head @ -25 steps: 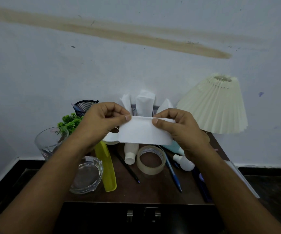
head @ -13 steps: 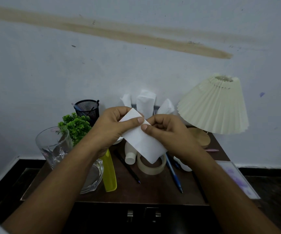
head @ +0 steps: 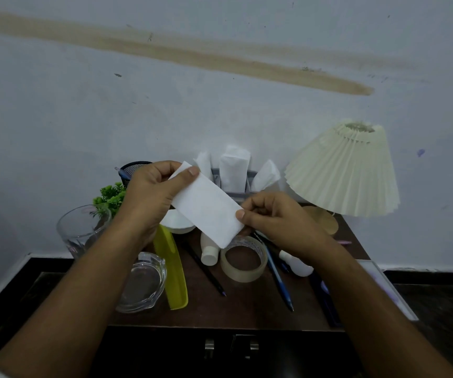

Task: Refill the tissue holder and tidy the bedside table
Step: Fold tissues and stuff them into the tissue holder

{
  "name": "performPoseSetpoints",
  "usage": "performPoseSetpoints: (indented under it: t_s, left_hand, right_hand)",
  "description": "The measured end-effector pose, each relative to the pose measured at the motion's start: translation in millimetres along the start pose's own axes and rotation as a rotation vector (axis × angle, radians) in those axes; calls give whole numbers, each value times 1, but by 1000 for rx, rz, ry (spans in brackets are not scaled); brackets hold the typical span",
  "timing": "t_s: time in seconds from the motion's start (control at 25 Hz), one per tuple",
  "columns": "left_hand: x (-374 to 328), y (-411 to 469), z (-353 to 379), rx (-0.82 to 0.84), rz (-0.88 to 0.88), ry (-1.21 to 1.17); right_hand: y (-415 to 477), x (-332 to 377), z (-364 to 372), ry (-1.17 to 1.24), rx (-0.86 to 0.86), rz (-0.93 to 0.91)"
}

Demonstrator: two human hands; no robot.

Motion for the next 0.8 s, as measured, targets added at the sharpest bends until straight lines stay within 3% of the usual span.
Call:
performPoseSetpoints:
  t_s: [0.24,0.6,0.72,0.8]
  left_hand:
    - [1,-16,33,263,41,75]
    - [1,-4,9,79,39,52]
    - [7,-3,8,37,-30,42]
    - [15,-5,12,-7,-127,-9]
  right_hand:
    - [0,10,11,17,-43,-36]
    - [-1,-7,0,41,2,79]
    - [-4,-1,-3,-236,-258,27]
    - [-9,14,6,-406,-318,-81]
Point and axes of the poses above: each hand's wrist, its own y-axis towards the middle knuckle, its own z-axis out of the palm, x = y × z, the point moved 5 cm from there along y, towards the middle knuckle, and after that the axes turned 12 degrees about -y, right-handed, at the moved point
